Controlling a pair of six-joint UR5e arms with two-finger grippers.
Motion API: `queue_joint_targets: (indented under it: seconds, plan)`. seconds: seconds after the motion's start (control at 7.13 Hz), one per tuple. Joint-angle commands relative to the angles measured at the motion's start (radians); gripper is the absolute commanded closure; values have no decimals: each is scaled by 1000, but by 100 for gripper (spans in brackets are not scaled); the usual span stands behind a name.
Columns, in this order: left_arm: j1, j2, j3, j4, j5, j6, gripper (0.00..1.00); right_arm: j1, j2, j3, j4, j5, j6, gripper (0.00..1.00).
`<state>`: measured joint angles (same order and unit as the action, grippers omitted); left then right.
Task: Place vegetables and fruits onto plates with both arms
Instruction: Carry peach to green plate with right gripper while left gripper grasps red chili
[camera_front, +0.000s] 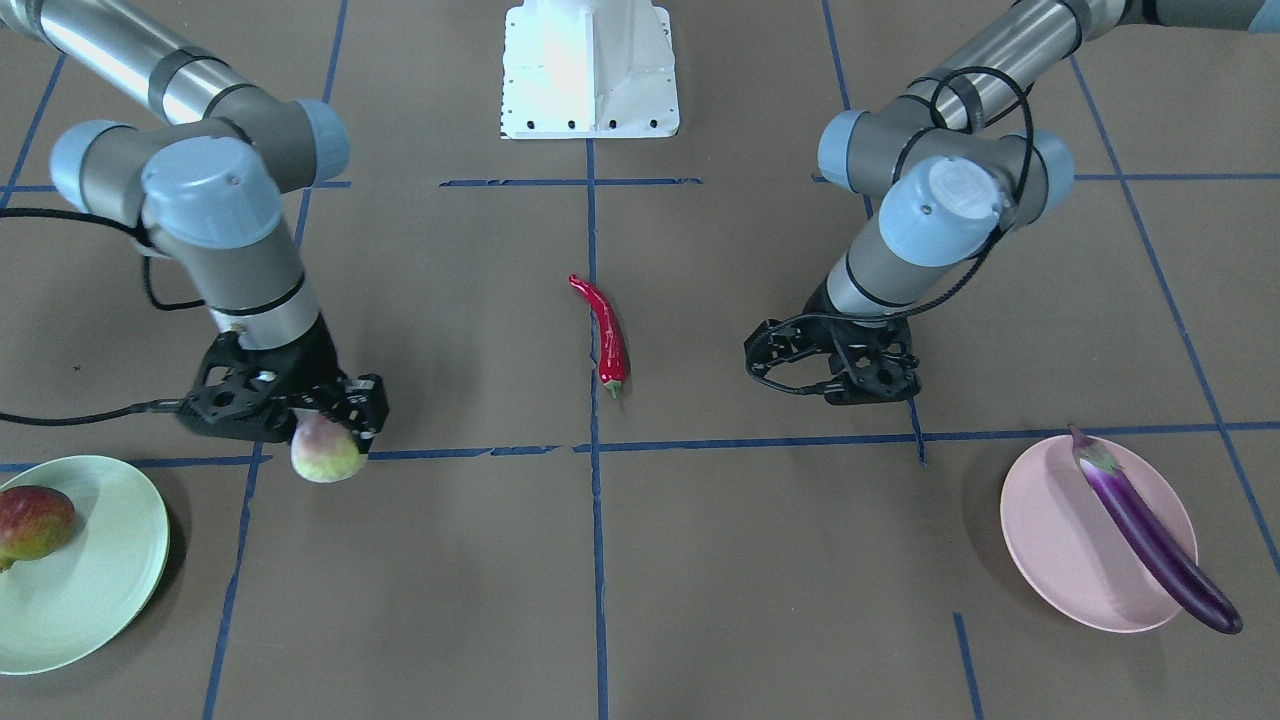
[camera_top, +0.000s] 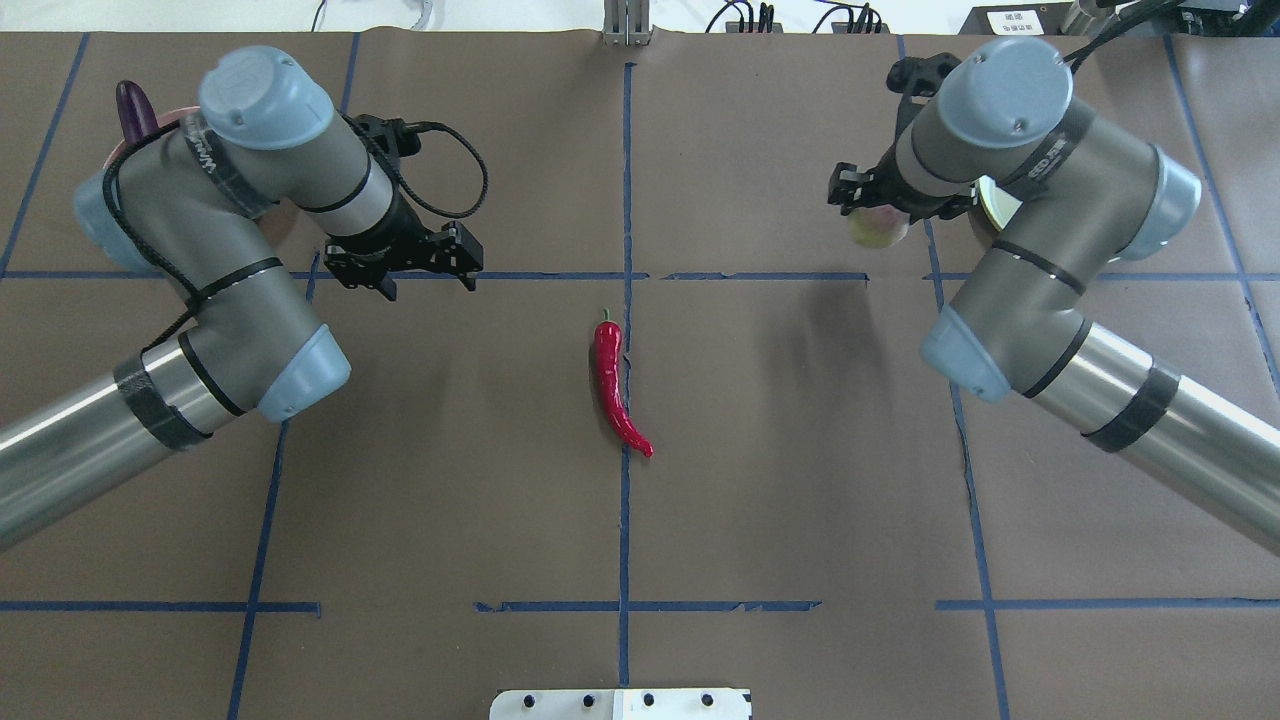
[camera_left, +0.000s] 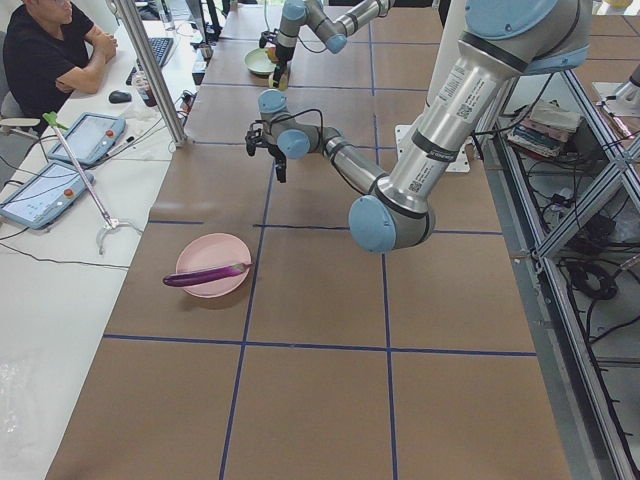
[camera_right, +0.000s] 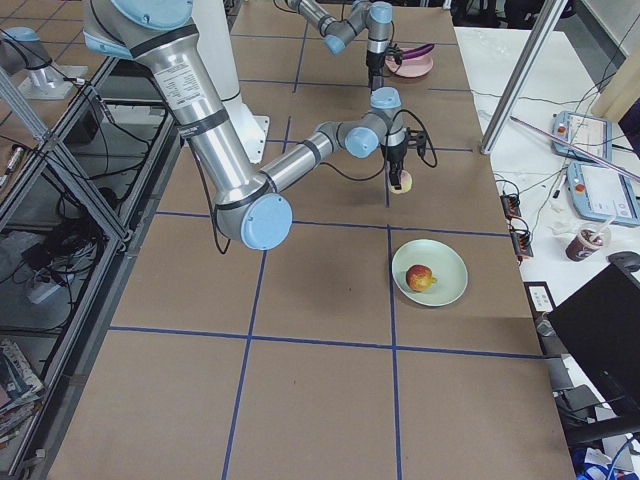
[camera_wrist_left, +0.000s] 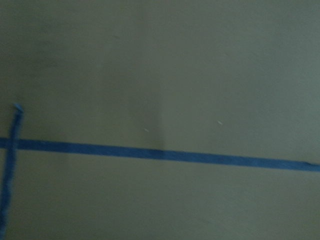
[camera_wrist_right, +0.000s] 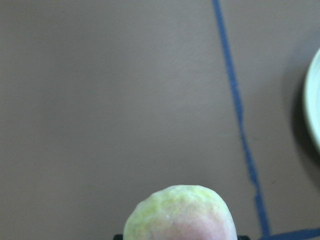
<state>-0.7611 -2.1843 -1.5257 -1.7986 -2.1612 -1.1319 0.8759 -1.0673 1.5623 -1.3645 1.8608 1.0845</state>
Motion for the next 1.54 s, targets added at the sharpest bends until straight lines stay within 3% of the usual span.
queue_joint_targets:
  seconds: [0.0,0.42,0.56,0.7,0.84,0.98,1.12,1.26,1.4]
  plan:
    - [61,-57,5,5,4,-23,0,151,-13,-147,1,38,-195,100]
    - [152,-110,22,5,98,-60,0,233,4,-328,24,58,-270,100]
    - [160,-161,86,5,98,-75,0,232,16,-379,86,57,-262,99]
    - [175,-213,164,5,144,-87,0,230,29,-390,85,58,-259,98]
    - [218,-216,177,5,200,-92,1,229,27,-393,87,61,-261,96]
    - [223,-227,179,2,204,-110,4,232,21,-393,99,64,-264,52]
    - [238,-253,215,2,205,-109,8,232,18,-393,100,64,-279,1]
    - [238,-270,237,2,205,-108,25,232,20,-392,100,63,-284,0]
    - [240,-269,237,2,205,-100,68,232,26,-386,108,63,-285,0]
